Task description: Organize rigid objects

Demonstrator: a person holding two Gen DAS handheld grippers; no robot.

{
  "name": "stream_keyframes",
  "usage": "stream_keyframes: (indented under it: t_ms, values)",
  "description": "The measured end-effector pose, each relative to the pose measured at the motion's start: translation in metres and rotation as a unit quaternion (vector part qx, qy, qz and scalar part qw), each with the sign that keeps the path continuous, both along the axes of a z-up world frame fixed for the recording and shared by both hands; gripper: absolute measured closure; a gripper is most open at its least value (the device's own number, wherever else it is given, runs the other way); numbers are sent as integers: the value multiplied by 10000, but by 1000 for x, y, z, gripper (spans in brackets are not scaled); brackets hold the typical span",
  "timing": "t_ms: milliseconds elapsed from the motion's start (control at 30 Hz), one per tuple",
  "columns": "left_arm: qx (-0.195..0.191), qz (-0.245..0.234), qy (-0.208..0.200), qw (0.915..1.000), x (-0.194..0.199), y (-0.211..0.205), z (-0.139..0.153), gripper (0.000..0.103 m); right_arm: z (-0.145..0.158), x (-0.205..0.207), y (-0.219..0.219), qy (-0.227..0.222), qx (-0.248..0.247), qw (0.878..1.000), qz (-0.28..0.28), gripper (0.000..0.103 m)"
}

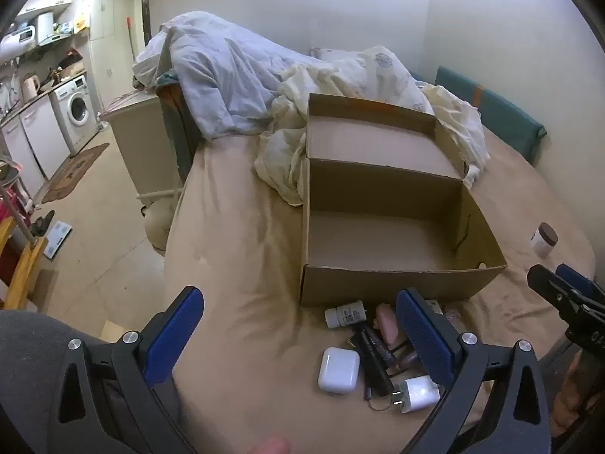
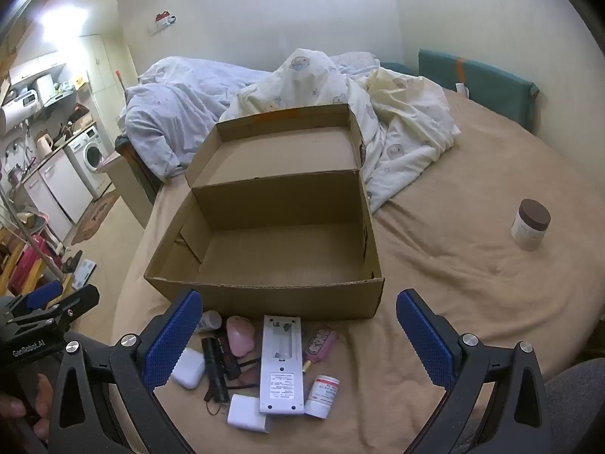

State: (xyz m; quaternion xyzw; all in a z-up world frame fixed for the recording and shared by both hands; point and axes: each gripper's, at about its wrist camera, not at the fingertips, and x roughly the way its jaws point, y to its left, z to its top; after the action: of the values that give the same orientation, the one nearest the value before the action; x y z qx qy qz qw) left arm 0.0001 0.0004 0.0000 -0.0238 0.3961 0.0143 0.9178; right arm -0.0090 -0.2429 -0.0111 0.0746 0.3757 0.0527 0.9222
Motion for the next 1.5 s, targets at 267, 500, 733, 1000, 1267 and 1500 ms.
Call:
stream_keyframes:
  t_ms: [267,500,733,1000,1267,1500]
  values:
    - [-24,15,15,10000,2,1,0,1,0,0,0,10,-5,10000,-2,0]
    - [-10,30,-2,10000,0,1,0,1,0,0,0,8,3,10000,1,0]
    - [6,36,2,10000,0,0,0,1,0,1,0,9,5,10000,2,0]
    - [9,41,3,10000,-2,2,1,1,-1,0,1,11,4,10000,-2,0]
    - [30,51,-4,10000,0,-1,-2,1,-1,0,1,12,1,10000,4,0]
    - [22,47,-5,10000,1,-1,-4,1,-1,0,1,11,2,10000,-3,0]
